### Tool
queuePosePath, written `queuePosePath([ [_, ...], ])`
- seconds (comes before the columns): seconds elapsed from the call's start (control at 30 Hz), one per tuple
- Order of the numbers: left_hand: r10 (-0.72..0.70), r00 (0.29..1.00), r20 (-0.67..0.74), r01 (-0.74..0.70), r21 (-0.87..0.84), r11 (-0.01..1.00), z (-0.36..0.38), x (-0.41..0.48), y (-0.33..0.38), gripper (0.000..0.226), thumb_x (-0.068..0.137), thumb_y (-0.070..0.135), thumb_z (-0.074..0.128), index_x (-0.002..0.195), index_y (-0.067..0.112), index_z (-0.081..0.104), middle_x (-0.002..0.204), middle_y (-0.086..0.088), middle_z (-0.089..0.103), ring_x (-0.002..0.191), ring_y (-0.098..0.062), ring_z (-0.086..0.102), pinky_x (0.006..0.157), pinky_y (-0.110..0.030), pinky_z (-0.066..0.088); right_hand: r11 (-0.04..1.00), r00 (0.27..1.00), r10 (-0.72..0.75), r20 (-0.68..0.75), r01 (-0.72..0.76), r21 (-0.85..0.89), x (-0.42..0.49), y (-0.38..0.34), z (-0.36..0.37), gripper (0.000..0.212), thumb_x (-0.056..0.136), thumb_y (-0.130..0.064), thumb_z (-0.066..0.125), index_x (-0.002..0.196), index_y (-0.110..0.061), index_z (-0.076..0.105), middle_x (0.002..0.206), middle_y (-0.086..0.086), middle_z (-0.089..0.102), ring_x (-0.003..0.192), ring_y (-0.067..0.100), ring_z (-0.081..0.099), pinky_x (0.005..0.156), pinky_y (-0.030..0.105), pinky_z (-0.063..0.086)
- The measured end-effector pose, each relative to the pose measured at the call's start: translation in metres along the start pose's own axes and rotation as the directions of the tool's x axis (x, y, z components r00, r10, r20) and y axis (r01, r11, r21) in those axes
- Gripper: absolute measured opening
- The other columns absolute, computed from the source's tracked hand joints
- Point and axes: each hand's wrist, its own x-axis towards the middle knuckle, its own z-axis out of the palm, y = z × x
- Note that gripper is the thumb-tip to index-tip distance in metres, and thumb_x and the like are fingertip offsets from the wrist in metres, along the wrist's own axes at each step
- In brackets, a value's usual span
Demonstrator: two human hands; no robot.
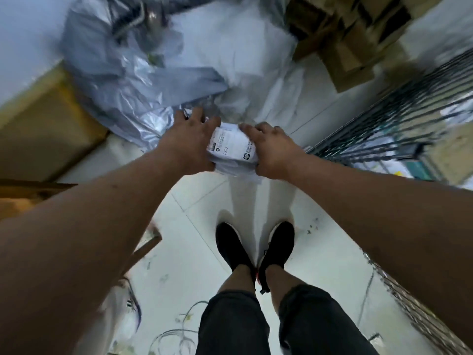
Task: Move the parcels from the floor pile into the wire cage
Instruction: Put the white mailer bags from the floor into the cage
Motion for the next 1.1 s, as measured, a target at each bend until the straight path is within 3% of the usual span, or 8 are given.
queuePosePath([
  [0.1, 0.011, 0.998, -0.064, -0.011, 0.003, 1.000, -0.082, -0.025, 0.003, 0.104, 0.057, 0.060, 0.088, 0.143, 0.024, 0.041, 0.131, -0.014, 0.040, 0.112, -0.045, 0.046, 0.099, -0.052, 0.045, 1.000, 1.000, 0.019, -0.020, -0.019, -0.004, -0.034, -0.012, -0.075, 0.100, 0.076, -0.024, 0.074, 0.160, -0.029, 0.020, 0.146, 0.011, 0.042, 0.125, 0.037, 0.047, 0.105, 0.041, 0.045],
  [0.3, 0.115, 0.989, -0.096, -0.110, 0.056, 0.992, -0.226, -0.058, 0.044, 0.102, 0.057, 0.061, 0.087, 0.143, 0.027, 0.042, 0.131, -0.013, 0.042, 0.120, -0.040, 0.045, 0.103, -0.048, 0.042, 0.997, 0.994, 0.079, -0.074, -0.079, 0.005, -0.111, -0.010, -0.204, 0.106, 0.071, -0.023, 0.081, 0.159, -0.033, 0.024, 0.141, 0.010, 0.047, 0.127, 0.034, 0.051, 0.099, 0.037, 0.046],
  [0.47, 0.264, 0.951, -0.163, -0.249, 0.108, 0.963, -0.313, -0.063, 0.101, 0.097, 0.061, 0.057, 0.089, 0.143, 0.028, 0.046, 0.133, -0.015, 0.044, 0.118, -0.040, 0.044, 0.099, -0.046, 0.041, 0.985, 0.973, 0.171, -0.157, -0.165, 0.052, -0.180, 0.029, -0.268, 0.106, 0.072, -0.025, 0.083, 0.160, -0.031, 0.024, 0.143, 0.011, 0.047, 0.129, 0.033, 0.049, 0.103, 0.037, 0.044],
  [0.63, 0.440, 0.880, -0.177, -0.398, 0.231, 0.888, -0.379, -0.044, 0.194, 0.098, 0.063, 0.060, 0.087, 0.146, 0.027, 0.046, 0.136, -0.015, 0.042, 0.119, -0.040, 0.045, 0.106, -0.047, 0.042, 0.946, 0.913, 0.324, -0.250, -0.315, 0.076, -0.253, 0.093, -0.303, 0.104, 0.072, -0.027, 0.084, 0.159, -0.025, 0.027, 0.144, 0.016, 0.051, 0.128, 0.036, 0.053, 0.104, 0.040, 0.047],
  [0.73, 0.560, 0.806, -0.192, -0.497, 0.294, 0.816, -0.389, -0.025, 0.262, 0.097, 0.065, 0.058, 0.088, 0.145, 0.018, 0.050, 0.139, -0.022, 0.047, 0.126, -0.038, 0.041, 0.104, -0.044, 0.035, 0.910, 0.867, 0.415, -0.276, -0.392, 0.139, -0.294, 0.144, -0.303, 0.097, 0.070, -0.027, 0.083, 0.154, -0.019, 0.036, 0.143, 0.018, 0.051, 0.128, 0.037, 0.054, 0.104, 0.045, 0.048],
  [0.83, 0.638, 0.752, -0.166, -0.572, 0.315, 0.757, -0.381, -0.003, 0.329, 0.095, 0.064, 0.056, 0.088, 0.143, 0.018, 0.051, 0.134, -0.022, 0.050, 0.122, -0.037, 0.043, 0.101, -0.042, 0.035, 0.864, 0.823, 0.501, -0.269, -0.455, 0.217, -0.330, 0.195, -0.284, 0.106, 0.072, -0.027, 0.084, 0.160, -0.024, 0.025, 0.150, 0.018, 0.044, 0.135, 0.038, 0.047, 0.110, 0.045, 0.042],
  [0.93, 0.656, 0.748, -0.096, -0.606, 0.303, 0.735, -0.357, 0.027, 0.389, 0.101, 0.065, 0.060, 0.087, 0.148, 0.021, 0.045, 0.136, -0.020, 0.043, 0.119, -0.040, 0.045, 0.105, -0.041, 0.035, 0.823, 0.792, 0.562, -0.237, -0.507, 0.258, -0.352, 0.249, -0.252, 0.105, 0.076, -0.033, 0.082, 0.161, -0.026, 0.021, 0.151, 0.017, 0.042, 0.136, 0.039, 0.044, 0.112, 0.044, 0.040],
  [1.1, 0.647, 0.763, -0.011, -0.617, 0.289, 0.732, -0.298, 0.074, 0.463, 0.102, 0.070, 0.063, 0.083, 0.154, 0.030, 0.036, 0.152, -0.014, 0.030, 0.134, -0.044, 0.035, 0.102, -0.055, 0.047, 0.782, 0.783, 0.604, -0.150, -0.546, 0.302, -0.369, 0.321, -0.196, 0.104, 0.082, -0.035, 0.078, 0.162, -0.031, 0.011, 0.158, 0.014, 0.033, 0.141, 0.042, 0.037, 0.111, 0.050, 0.040],
])
